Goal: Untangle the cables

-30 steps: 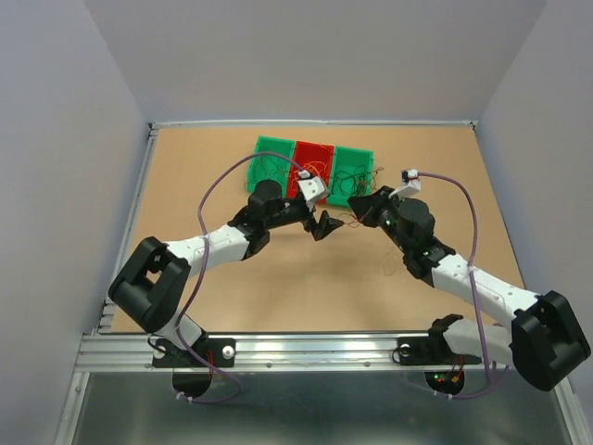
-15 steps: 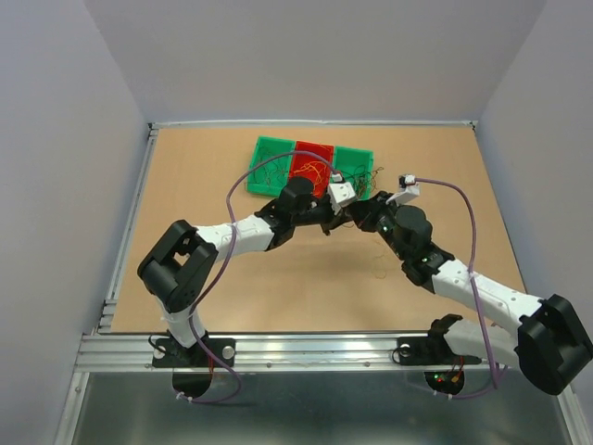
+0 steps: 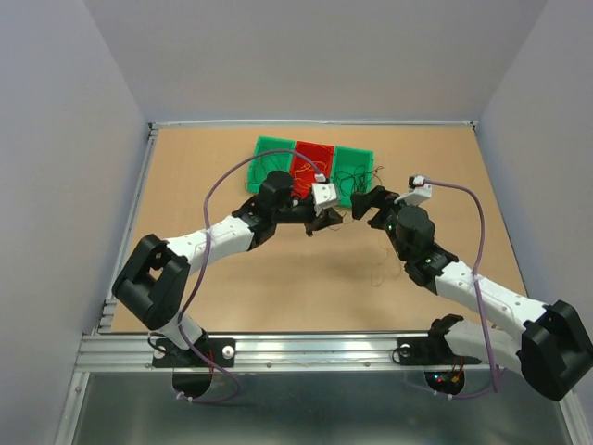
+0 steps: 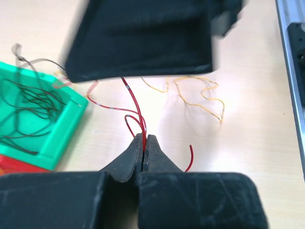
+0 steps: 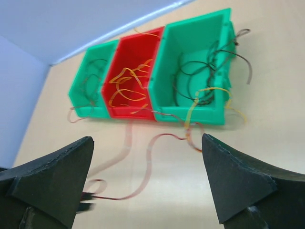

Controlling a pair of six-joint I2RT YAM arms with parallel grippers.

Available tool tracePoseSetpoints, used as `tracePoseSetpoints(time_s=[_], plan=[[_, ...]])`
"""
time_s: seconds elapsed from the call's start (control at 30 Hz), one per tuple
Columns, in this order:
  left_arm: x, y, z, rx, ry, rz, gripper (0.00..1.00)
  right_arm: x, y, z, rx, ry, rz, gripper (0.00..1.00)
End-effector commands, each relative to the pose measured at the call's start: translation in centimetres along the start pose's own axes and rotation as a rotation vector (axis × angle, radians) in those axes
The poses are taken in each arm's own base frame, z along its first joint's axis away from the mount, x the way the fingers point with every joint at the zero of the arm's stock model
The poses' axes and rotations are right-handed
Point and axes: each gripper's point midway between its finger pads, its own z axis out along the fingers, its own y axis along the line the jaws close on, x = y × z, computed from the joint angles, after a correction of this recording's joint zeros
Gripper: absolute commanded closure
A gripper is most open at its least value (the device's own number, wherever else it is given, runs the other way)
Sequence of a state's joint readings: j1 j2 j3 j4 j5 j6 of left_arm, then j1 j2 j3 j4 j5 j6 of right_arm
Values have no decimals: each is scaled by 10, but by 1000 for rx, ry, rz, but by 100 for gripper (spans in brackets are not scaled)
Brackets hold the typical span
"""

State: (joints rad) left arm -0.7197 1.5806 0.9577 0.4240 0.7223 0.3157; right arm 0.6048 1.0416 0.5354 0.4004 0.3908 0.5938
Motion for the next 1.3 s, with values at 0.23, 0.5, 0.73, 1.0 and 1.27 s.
tracePoseSetpoints(time_s=[0.23,0.5,0.73,1.0,1.27], plan=[[-55,-10,-41,63,-142,73,100,-11,-36,17,127,-12,-70,1],[-67,-13,-53,85,-176,61,100,9,-36,33,101,49,-83,27],[-79,-20,-63,100,-206,73,100,30,-29,44,42,107,-77,39],[-89,-34,-72,164,-233,78,100,49,-26,64,27,163,-98,64],[-103,14,-104,-18,-319,-7,100,1,-105,53,302,53,118,99]])
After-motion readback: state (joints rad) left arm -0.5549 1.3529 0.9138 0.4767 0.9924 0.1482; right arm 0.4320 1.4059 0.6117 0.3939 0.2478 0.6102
